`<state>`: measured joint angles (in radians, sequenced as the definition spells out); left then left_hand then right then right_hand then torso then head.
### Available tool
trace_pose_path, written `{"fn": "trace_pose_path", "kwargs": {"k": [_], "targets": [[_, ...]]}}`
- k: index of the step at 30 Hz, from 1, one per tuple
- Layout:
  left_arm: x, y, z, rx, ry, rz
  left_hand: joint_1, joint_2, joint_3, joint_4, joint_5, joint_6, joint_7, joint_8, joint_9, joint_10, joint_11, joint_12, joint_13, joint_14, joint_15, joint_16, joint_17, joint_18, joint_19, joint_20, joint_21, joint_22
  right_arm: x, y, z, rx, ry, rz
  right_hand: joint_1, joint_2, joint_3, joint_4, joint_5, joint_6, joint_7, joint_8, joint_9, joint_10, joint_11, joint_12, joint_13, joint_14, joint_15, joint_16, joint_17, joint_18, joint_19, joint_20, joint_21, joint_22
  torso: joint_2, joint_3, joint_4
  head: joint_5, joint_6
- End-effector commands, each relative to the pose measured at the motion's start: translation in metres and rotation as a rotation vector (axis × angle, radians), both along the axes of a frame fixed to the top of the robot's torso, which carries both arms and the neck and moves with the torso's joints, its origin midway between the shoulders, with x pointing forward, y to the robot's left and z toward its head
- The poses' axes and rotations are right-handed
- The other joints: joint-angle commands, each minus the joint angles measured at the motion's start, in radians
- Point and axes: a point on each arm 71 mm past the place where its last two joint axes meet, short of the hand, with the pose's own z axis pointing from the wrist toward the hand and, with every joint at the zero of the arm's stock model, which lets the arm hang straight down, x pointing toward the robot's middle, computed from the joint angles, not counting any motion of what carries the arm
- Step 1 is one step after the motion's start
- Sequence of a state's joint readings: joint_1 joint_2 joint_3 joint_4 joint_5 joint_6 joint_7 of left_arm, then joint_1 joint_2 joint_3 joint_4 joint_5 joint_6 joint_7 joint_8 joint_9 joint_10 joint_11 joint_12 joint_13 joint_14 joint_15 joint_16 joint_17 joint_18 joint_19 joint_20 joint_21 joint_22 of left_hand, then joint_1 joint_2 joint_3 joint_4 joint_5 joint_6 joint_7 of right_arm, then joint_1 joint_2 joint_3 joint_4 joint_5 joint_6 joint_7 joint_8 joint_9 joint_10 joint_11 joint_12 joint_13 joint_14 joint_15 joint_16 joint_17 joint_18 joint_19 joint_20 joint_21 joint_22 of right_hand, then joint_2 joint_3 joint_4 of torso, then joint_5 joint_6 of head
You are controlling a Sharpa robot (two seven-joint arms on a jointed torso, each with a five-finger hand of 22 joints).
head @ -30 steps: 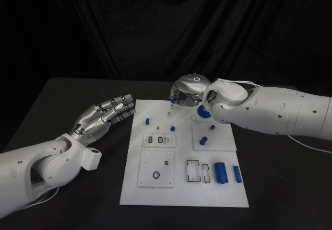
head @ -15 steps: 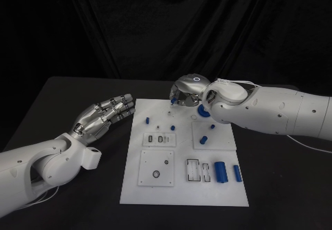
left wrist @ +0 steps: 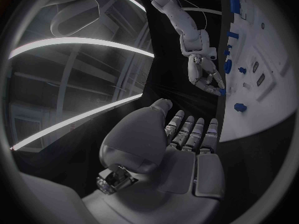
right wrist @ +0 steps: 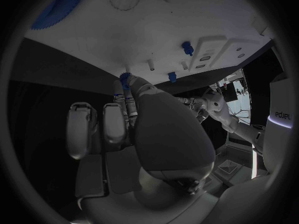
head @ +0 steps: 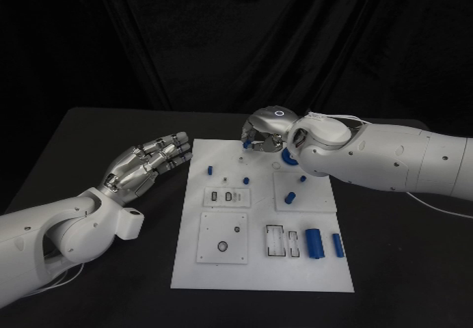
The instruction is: Assemble the parts on the task board
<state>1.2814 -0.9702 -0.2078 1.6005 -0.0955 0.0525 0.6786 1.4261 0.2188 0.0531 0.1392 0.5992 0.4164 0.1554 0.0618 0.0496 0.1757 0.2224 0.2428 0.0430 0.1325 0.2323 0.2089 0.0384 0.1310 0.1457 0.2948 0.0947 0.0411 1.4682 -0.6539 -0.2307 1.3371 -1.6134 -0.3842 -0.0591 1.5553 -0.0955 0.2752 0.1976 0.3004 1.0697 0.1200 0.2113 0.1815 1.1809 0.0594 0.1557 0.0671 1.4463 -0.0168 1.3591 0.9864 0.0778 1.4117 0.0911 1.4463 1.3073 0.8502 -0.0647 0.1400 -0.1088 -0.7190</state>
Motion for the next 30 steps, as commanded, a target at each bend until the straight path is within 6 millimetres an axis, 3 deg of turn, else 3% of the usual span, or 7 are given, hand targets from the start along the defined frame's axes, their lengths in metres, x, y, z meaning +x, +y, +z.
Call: {"fn": "trace_pose_path", "kwargs": {"k": [1, 17, 21, 22, 24, 26, 30], "targets": [[-0.0032, 0.0037, 0.0155, -0.148, -0.163, 0.011, -0.009, 0.000, 0.006, -0.001, 0.004, 0.006, 0.000, 0.006, 0.001, 0.000, 0.006, 0.004, 0.002, -0.004, 0.007, 0.005, 0.001, -0.012, 0.003, -0.001, 0.004, 0.000, 0.0002, 0.0001, -0.0030, -0.009, 0.015, -0.003, -0.013, 0.003, 0.007, 0.003, -0.007, -0.008, 0.000, -0.008, 0.088, 0.000, 0.007, -0.009, 0.000, 0.003, 0.005, -0.005, -0.001, -0.016, 0.006, 0.004, 0.003, 0.004, 0.000, -0.0004, 0.0005, 0.000, -0.002], [-0.0017, 0.0041, 0.0142, -0.144, -0.157, 0.009, -0.009, 0.000, 0.009, -0.001, 0.004, 0.004, 0.000, 0.006, 0.001, -0.001, 0.007, 0.003, 0.001, -0.004, 0.007, 0.005, 0.001, -0.013, 0.002, -0.001, 0.003, -0.001, 0.0015, 0.0034, -0.0075, -0.032, 0.044, -0.010, -0.019, 0.000, 0.010, 0.004, -0.019, -0.018, 0.004, -0.019, 0.089, -0.006, 0.012, -0.025, 0.001, -0.002, 0.009, -0.011, -0.009, -0.015, 0.001, 0.008, -0.001, -0.002, -0.001, -0.0008, 0.0007, -0.003, -0.008], [-0.0015, 0.0040, 0.0139, -0.143, -0.155, 0.008, -0.009, 0.000, 0.009, -0.001, 0.004, 0.004, 0.000, 0.006, 0.001, -0.001, 0.007, 0.003, 0.001, -0.004, 0.007, 0.005, 0.001, -0.013, 0.002, -0.001, 0.003, -0.001, 0.0026, 0.0045, -0.0090, -0.040, 0.053, -0.018, -0.027, -0.004, 0.013, 0.006, -0.041, -0.046, 0.006, -0.041, 0.086, -0.029, 0.021, -0.045, 0.001, -0.012, 0.017, -0.022, -0.029, -0.011, -0.010, 0.014, -0.011, -0.017, -0.001, -0.0005, 0.0008, -0.003, -0.009], [-0.0015, 0.0040, 0.0138, -0.142, -0.155, 0.008, -0.009, 0.000, 0.009, -0.001, 0.004, 0.004, 0.000, 0.006, 0.001, -0.001, 0.007, 0.003, 0.001, -0.004, 0.007, 0.005, 0.001, -0.013, 0.002, -0.001, 0.003, -0.001, 0.0029, 0.0047, -0.0095, -0.042, 0.056, -0.021, -0.031, -0.008, 0.015, 0.009, -0.049, -0.082, 0.000, -0.065, 0.077, -0.049, 0.030, -0.057, 0.000, -0.017, 0.024, -0.028, -0.039, -0.009, -0.017, 0.020, -0.017, -0.026, -0.001, -0.0005, 0.0008, -0.003, -0.009], [-0.0014, 0.0040, 0.0137, -0.142, -0.154, 0.007, -0.010, 0.000, 0.012, -0.002, 0.004, 0.003, 0.001, 0.005, 0.001, -0.002, 0.007, 0.002, 0.001, -0.004, 0.007, 0.006, 0.001, -0.013, 0.002, -0.001, 0.003, -0.001, 0.0036, 0.0051, -0.0106, -0.049, 0.064, -0.029, -0.033, -0.010, 0.017, 0.009, -0.050, -0.092, -0.002, -0.073, 0.075, -0.055, 0.033, -0.060, 0.001, -0.018, 0.026, -0.029, -0.040, -0.009, -0.018, 0.023, -0.018, -0.027, -0.001, -0.0006, 0.0005, -0.003, -0.009], [-0.0014, 0.0040, 0.0135, -0.141, -0.152, 0.006, -0.010, 0.000, 0.012, -0.002, 0.004, 0.003, 0.001, 0.005, 0.001, -0.002, 0.007, 0.002, 0.001, -0.004, 0.007, 0.006, 0.001, -0.013, 0.002, -0.001, 0.003, -0.001, 0.0046, 0.0051, -0.0118, -0.057, 0.073, -0.041, -0.041, -0.024, 0.018, 0.010, -0.056, -0.175, -0.022, -0.127, 0.050, -0.115, 0.054, -0.087, 0.000, -0.033, 0.045, -0.044, -0.071, -0.003, -0.036, 0.038, -0.034, -0.052, -0.001, -0.0013, -0.0001, -0.002, -0.011], [-0.0013, 0.0041, 0.0132, -0.139, -0.150, 0.005, -0.010, 0.000, 0.012, -0.002, 0.004, 0.003, 0.001, 0.005, 0.001, -0.002, 0.007, 0.002, 0.001, -0.004, 0.007, 0.006, 0.001, -0.013, 0.002, -0.001, 0.003, -0.001, 0.0055, 0.0043, -0.0125, -0.059, 0.076, -0.056, -0.044, -0.032, 0.010, 0.000, -0.066, -0.245, -0.033, -0.149, 0.024, -0.188, 0.069, -0.090, 0.001, -0.056, 0.059, -0.064, -0.109, 0.005, -0.061, 0.053, -0.056, -0.084, -0.001, -0.0013, -0.0004, -0.002, -0.011]]}}
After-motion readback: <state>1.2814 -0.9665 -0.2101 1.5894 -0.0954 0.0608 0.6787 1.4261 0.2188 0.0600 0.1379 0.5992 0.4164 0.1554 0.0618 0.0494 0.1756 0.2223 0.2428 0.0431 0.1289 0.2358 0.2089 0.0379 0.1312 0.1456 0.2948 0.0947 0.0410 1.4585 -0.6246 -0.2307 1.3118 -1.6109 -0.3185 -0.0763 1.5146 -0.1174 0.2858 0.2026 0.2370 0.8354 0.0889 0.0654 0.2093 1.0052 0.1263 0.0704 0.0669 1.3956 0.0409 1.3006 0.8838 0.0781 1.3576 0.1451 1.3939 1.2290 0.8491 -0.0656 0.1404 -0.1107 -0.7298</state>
